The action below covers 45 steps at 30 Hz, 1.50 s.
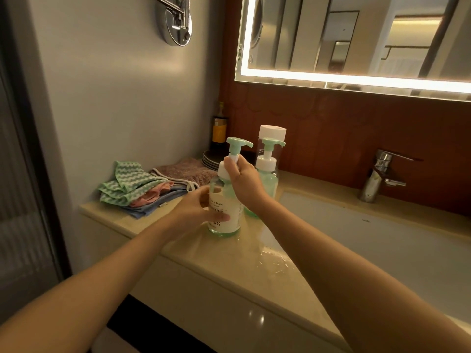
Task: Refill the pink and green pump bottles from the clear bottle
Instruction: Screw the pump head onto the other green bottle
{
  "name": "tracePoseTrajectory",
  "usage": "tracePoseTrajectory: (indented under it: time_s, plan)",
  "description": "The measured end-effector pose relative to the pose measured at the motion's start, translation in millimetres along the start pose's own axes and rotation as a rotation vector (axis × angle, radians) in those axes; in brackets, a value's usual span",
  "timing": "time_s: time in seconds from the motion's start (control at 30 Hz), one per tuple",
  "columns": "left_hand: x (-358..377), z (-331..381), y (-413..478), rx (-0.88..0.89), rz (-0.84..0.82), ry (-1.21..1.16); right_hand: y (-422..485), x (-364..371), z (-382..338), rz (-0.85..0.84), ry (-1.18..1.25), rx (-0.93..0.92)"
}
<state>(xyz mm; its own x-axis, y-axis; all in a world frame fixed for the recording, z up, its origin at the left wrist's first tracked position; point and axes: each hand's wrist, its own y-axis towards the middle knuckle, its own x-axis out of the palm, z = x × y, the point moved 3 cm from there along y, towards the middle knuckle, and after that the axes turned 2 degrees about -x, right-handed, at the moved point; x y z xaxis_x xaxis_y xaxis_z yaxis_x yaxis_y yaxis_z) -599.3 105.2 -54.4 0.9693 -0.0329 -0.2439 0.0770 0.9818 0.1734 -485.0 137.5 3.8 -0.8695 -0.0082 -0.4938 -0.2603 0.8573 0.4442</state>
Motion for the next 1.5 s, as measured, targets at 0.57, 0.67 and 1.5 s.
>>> tracePoseTrajectory:
  time_s: [0.57,0.67,1.5]
  plan:
    - [2.8,-7.9,6.8,-0.024,0.221,0.079,3.7,5.1,-10.1,0.017,-0.219,-0.026]
    - [10.4,-6.9,6.0,0.0,0.403,0.173,1.5,6.9,-10.8,0.037,-0.202,-0.017]
    - [-7.5,2.3,0.2,-0.072,-0.169,-0.15,-2.3,6.5,-11.8,0.031,-0.112,-0.026]
